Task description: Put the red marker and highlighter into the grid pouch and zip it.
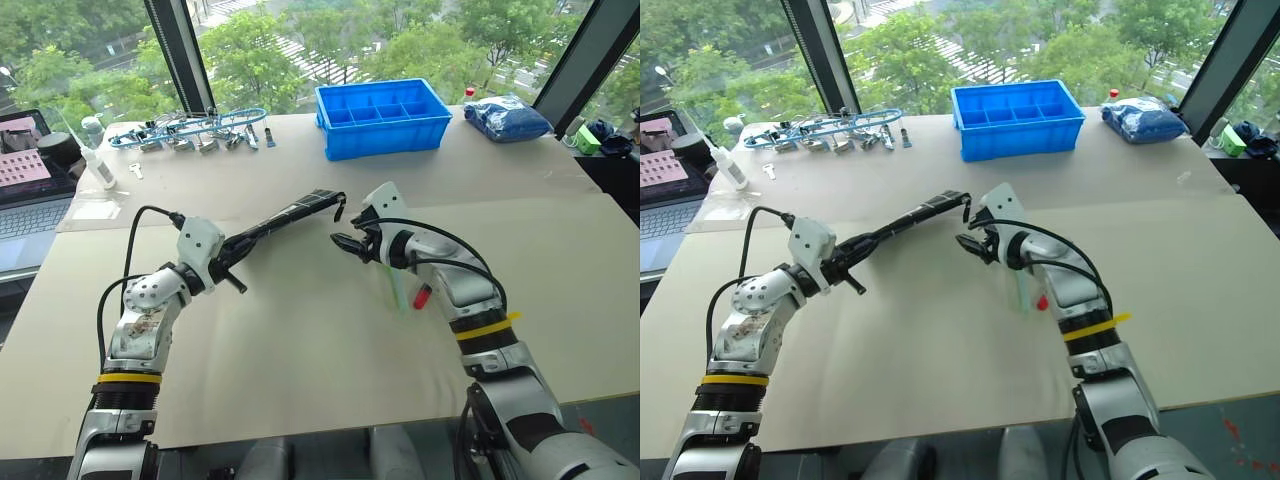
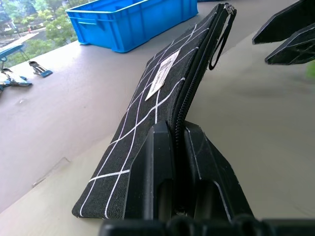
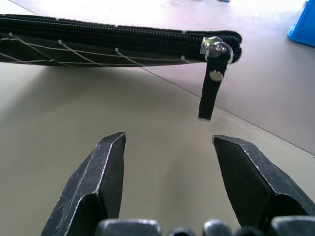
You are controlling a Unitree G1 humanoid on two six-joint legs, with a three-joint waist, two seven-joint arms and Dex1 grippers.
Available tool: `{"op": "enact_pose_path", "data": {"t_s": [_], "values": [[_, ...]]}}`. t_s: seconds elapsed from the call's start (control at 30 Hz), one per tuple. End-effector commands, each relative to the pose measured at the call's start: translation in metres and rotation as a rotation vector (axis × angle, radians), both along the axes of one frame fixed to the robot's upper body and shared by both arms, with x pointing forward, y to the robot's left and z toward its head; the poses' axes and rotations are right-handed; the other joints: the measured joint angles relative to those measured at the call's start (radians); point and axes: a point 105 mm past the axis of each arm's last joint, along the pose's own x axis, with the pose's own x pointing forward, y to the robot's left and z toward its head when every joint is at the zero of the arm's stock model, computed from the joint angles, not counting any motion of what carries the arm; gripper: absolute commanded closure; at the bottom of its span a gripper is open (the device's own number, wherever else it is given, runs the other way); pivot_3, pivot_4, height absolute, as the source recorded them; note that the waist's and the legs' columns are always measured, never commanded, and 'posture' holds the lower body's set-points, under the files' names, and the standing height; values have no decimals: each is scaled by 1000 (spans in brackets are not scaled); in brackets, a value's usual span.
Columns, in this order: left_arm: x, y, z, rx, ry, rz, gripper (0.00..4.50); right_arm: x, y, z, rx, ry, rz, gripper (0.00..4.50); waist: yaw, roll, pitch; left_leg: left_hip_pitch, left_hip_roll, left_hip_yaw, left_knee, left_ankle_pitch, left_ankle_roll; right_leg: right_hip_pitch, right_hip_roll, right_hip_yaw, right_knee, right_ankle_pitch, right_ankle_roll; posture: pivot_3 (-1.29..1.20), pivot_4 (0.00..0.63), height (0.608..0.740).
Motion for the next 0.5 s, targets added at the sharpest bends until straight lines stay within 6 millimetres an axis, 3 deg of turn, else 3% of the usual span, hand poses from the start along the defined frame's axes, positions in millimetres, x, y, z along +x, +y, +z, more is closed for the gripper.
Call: {"op": "enact_pose_path", "data": {"t_s": [0.03, 0.23, 0.37, 0.5], "values": [[-5, -6, 10, -13, -34, -15, 4500, 12, 5, 24, -2, -110, -15, 1369, -2, 0, 0, 0, 0, 0, 0, 0, 0, 0, 0, 0, 0, 0, 0, 0, 150, 740], [-6, -11, 11, -26, -30, -14, 4500, 23, 3, 24, -21, -134, -29, 1369, -3, 0, 0, 0, 0, 0, 0, 0, 0, 0, 0, 0, 0, 0, 0, 0, 150, 740], [-4, -16, 11, -36, -35, -11, 4500, 19, 11, 25, -8, -135, 26, 2272, -3, 0, 0, 0, 0, 0, 0, 0, 0, 0, 0, 0, 0, 0, 0, 0, 150, 740], [-2, -15, 13, -43, -42, 3, 4500, 16, 15, 26, -12, -140, 66, 3730, -3, 0, 0, 0, 0, 0, 0, 0, 0, 0, 0, 0, 0, 0, 0, 0, 150, 740]]}}
